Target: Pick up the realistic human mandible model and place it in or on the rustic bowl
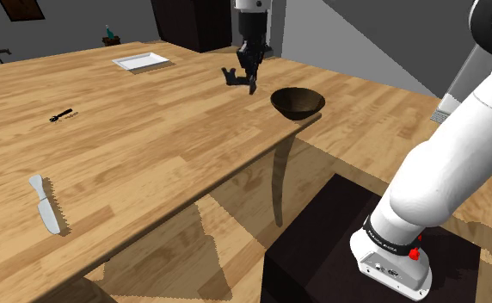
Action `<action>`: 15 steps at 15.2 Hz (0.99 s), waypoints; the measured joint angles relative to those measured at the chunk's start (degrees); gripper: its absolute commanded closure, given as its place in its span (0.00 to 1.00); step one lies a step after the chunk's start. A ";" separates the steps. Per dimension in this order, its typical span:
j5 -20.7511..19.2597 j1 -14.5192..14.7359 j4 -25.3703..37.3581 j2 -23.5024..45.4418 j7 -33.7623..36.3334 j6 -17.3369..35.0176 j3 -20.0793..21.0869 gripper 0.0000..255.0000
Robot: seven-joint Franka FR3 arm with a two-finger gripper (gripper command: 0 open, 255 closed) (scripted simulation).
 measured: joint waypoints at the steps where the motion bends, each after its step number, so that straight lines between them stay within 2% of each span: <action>1: -0.14 -0.56 -1.10 -1.00 -1.34 0.01 -0.79 1.00; 7: -1.35 -3.50 -7.97 -7.13 -8.70 0.39 -5.34 1.00; 15: -4.23 -7.56 -12.07 -11.00 -19.03 0.35 -12.23 1.00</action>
